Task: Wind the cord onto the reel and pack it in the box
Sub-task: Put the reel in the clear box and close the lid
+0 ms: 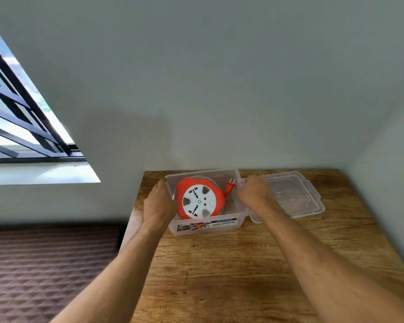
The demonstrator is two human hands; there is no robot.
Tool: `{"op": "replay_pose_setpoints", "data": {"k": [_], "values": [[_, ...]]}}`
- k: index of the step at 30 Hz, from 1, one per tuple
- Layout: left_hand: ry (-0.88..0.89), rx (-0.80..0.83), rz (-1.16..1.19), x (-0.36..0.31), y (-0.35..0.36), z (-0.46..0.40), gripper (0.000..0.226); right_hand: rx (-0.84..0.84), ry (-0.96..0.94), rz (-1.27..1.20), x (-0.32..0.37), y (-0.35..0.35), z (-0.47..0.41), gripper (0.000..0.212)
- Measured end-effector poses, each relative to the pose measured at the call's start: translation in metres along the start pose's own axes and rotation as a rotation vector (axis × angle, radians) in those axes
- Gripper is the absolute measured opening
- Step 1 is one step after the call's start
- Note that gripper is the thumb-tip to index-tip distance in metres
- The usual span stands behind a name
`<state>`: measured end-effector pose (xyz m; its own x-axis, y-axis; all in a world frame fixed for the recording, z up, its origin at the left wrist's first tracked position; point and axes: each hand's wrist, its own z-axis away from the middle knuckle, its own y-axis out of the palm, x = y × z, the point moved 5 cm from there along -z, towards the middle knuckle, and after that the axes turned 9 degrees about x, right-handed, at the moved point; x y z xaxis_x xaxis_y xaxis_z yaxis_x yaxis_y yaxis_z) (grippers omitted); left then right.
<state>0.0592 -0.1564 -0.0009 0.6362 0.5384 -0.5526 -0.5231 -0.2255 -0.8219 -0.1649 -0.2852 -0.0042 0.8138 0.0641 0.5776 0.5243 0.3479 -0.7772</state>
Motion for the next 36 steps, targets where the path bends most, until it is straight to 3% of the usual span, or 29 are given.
{"op": "replay_pose_setpoints", "data": {"k": [7, 19, 25, 28, 31, 34, 36], "values": [[-0.004, -0.013, 0.049, -0.017, 0.023, 0.054, 0.052, 0.069, 0.064, -0.002, -0.045, -0.019, 0.035, 0.031], [0.013, -0.049, 0.048, -0.019, 0.043, 0.102, 0.057, 0.179, 0.075, -0.064, -0.087, -0.024, 0.065, 0.021], [0.049, -0.04, 0.053, -0.015, 0.043, 0.094, 0.061, 0.121, 0.048, -0.201, -0.093, -0.024, 0.061, 0.012], [0.085, -0.029, 0.062, -0.013, 0.042, 0.088, 0.059, 0.132, 0.047, -0.303, -0.1, -0.021, 0.058, 0.016], [0.087, -0.014, 0.079, -0.01, 0.041, 0.084, 0.058, -0.001, 0.028, -0.436, -0.114, -0.026, 0.052, 0.028], [0.116, -0.037, 0.059, -0.008, 0.04, 0.075, 0.063, -0.134, 0.045, -0.269, -0.128, -0.031, 0.044, 0.014], [0.132, -0.032, 0.038, -0.009, 0.042, 0.068, 0.063, -0.068, 0.001, -0.137, -0.129, -0.023, 0.039, 0.016]]}}
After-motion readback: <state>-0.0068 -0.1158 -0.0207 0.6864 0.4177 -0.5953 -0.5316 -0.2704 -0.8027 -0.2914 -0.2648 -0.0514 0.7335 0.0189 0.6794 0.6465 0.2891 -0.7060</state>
